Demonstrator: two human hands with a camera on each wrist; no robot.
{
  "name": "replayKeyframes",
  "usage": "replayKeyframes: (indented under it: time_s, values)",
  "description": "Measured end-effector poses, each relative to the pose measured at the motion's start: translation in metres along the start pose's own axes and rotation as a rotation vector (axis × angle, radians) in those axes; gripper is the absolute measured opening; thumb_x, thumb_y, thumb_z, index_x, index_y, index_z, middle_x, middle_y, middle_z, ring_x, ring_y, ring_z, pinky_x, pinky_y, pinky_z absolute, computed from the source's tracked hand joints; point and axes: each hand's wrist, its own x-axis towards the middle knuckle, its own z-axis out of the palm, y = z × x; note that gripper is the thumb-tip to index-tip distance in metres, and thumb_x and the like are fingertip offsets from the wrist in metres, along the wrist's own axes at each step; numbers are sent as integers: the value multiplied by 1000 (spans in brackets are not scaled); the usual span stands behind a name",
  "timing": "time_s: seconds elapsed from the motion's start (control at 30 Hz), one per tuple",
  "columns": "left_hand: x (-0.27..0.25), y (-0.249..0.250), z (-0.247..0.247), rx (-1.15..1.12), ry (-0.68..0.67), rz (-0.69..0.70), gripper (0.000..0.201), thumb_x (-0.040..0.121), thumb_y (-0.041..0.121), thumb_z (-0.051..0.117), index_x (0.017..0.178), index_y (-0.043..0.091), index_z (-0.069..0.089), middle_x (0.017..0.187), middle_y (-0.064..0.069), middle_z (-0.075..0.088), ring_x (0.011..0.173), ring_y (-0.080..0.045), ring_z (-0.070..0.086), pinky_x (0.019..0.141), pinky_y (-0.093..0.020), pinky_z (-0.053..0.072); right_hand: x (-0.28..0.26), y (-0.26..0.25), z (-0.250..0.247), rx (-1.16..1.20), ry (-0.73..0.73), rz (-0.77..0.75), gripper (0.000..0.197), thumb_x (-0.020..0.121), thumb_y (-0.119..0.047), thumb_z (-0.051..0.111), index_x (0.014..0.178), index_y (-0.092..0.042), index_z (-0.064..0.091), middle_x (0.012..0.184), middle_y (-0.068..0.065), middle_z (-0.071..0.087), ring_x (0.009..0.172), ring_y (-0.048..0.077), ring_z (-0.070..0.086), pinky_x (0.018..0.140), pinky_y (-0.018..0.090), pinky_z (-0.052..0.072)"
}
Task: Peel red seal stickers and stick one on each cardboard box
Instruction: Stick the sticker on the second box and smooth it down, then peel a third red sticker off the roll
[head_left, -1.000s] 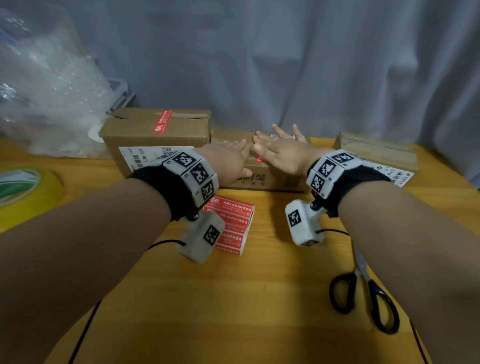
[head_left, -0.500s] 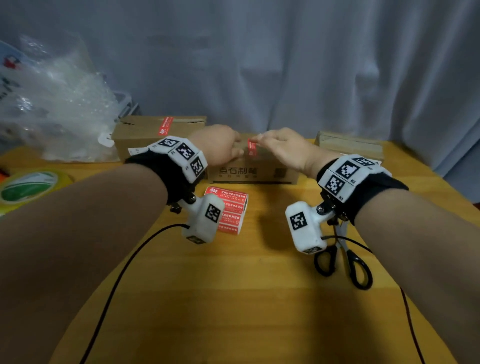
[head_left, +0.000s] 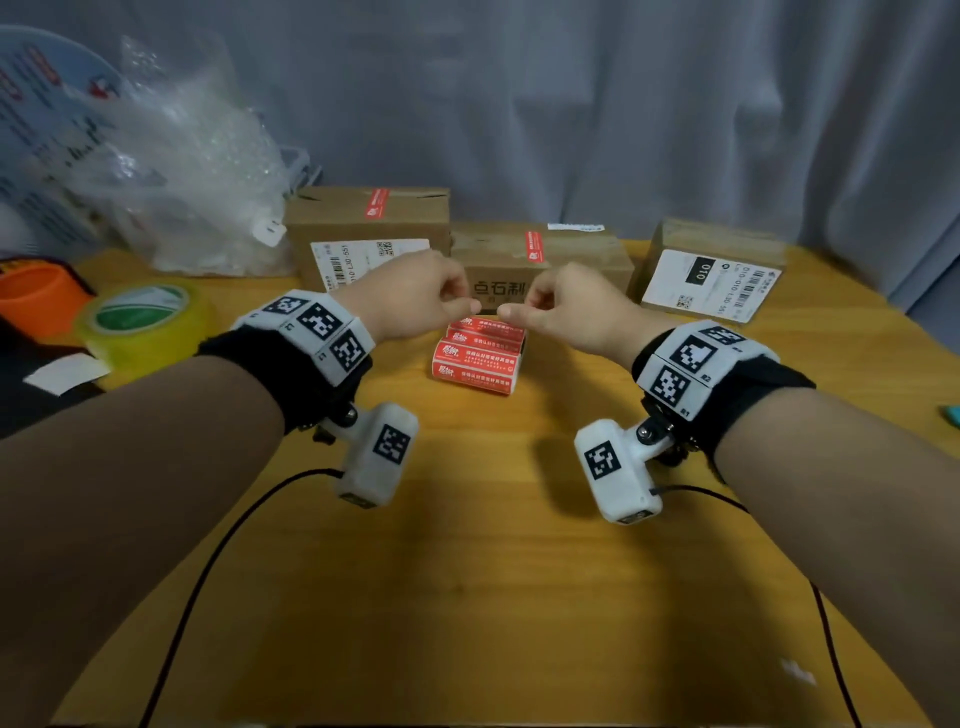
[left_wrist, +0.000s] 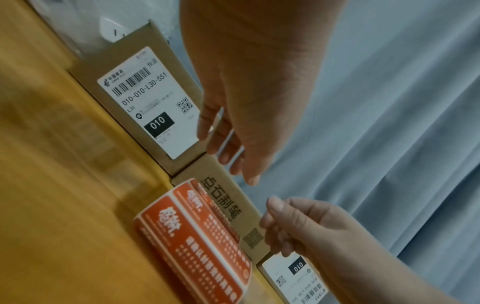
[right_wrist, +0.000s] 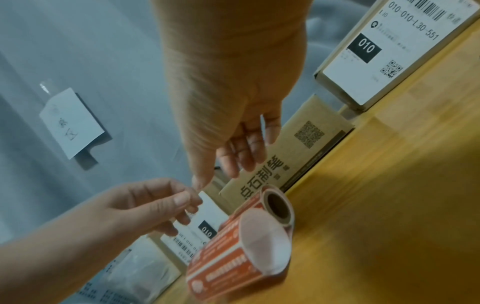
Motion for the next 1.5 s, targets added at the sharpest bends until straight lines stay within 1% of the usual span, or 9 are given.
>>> replayKeyframes:
  time_s: [0.13, 0.2, 0.43, 0.57, 0.83, 1.0, 1.17, 1.3, 1.5]
  values:
    - [0, -6, 6, 96, -295, -283, 71, 86, 69, 35, 90, 6, 67, 88, -8, 67, 84, -25, 63, 74, -32, 48, -2, -9, 8, -95, -198, 209, 58, 82, -65, 49, 70, -9, 63, 66, 2, 64, 64, 15, 61, 62, 28, 48]
    - [-3, -10, 11, -21, -348, -303, 67, 85, 66, 41, 91, 5, 68, 90, -8, 68, 86, -25, 63, 81, -34, 50, -3, -11, 14, -49, -236, 245, 53, 81, -61, 55, 74, -9, 63, 66, 0, 63, 65, 14, 61, 62, 25, 47]
    - [-9, -19, 17, -737, -17, -175, 9, 86, 16, 66, 85, 12, 58, 81, 3, 66, 72, -3, 63, 66, -12, 49, -6, -8, 5, 573, 38, 246, 17, 81, -22, 71, 76, -11, 58, 80, -4, 66, 72, 5, 60, 54, 11, 47]
    - [-9, -18, 15, -907, -19, -88, 29, 86, 9, 65, 113, 12, 56, 90, 0, 70, 87, -6, 69, 75, -13, 51, -2, -7, -1, 875, 105, 170, 9, 83, -6, 66, 82, -12, 60, 89, 2, 69, 85, 15, 67, 77, 25, 54]
    - [-5, -9, 16, -1109, 220, -89, 7, 92, 18, 57, 98, 13, 58, 89, 2, 71, 78, -1, 70, 70, -13, 54, -2, -7, 9, 904, 112, 134, 19, 86, 0, 60, 104, -4, 59, 94, 4, 68, 86, 14, 67, 75, 22, 56]
    - [-5, -2, 18, -1076, 208, -36, 15, 91, 13, 59, 106, 10, 59, 89, -2, 71, 79, -4, 70, 71, -15, 55, -3, -10, 9, 982, 200, 159, 20, 90, -21, 59, 104, -6, 60, 91, 0, 70, 80, 8, 68, 70, 20, 55]
    - [-6, 1, 20, -1073, 189, -30, 22, 90, 14, 60, 112, 15, 59, 91, -1, 70, 83, -6, 70, 72, -17, 56, -3, -6, 7, 1010, 283, 145, 12, 90, -16, 59, 102, -14, 59, 92, -1, 69, 83, 10, 69, 68, 22, 56]
    - [-1, 2, 22, -1068, 171, -82, 14, 89, 15, 62, 102, 11, 63, 94, 3, 71, 82, -5, 70, 67, -13, 54, 1, -2, 7, 1036, 366, 157, 30, 88, -16, 62, 115, -13, 48, 92, 3, 69, 84, 13, 69, 65, 20, 56]
    - [7, 5, 26, -1001, 271, -149, 4, 88, 17, 64, 89, 13, 63, 88, 2, 70, 78, -5, 69, 63, -11, 54, 11, 1, 11, 738, 577, 180, 20, 82, -20, 70, 79, -27, 52, 86, -5, 54, 81, 9, 58, 67, 23, 50]
